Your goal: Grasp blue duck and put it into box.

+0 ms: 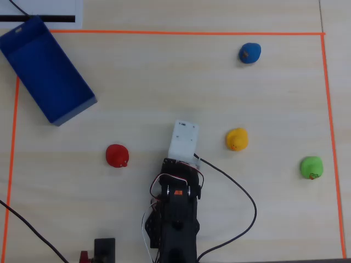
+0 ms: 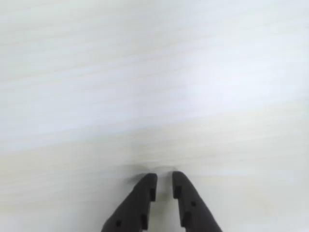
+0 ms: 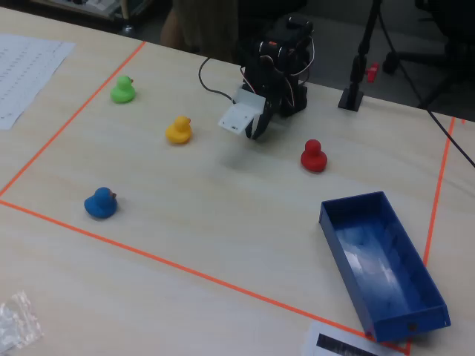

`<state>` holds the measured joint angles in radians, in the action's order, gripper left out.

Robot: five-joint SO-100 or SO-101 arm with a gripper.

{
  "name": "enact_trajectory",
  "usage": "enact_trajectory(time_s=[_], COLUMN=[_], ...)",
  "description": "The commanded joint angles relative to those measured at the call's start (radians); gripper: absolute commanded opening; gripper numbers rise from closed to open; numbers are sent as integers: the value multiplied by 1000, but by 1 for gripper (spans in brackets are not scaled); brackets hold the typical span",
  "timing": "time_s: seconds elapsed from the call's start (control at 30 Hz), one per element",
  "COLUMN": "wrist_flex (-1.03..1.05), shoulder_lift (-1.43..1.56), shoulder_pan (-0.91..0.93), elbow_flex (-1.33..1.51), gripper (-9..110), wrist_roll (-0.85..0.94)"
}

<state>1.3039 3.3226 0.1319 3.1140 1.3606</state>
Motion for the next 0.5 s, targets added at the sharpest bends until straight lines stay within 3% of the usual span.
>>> enact_trajectory(time_s=[0.0,0.47], wrist_flex=[14,14], shoulder_lift=[-12,-12], shoulder_pan=[-5,-20], elbow_flex=[-3,-3], gripper=[1,3], wrist_roll=[-3,-5])
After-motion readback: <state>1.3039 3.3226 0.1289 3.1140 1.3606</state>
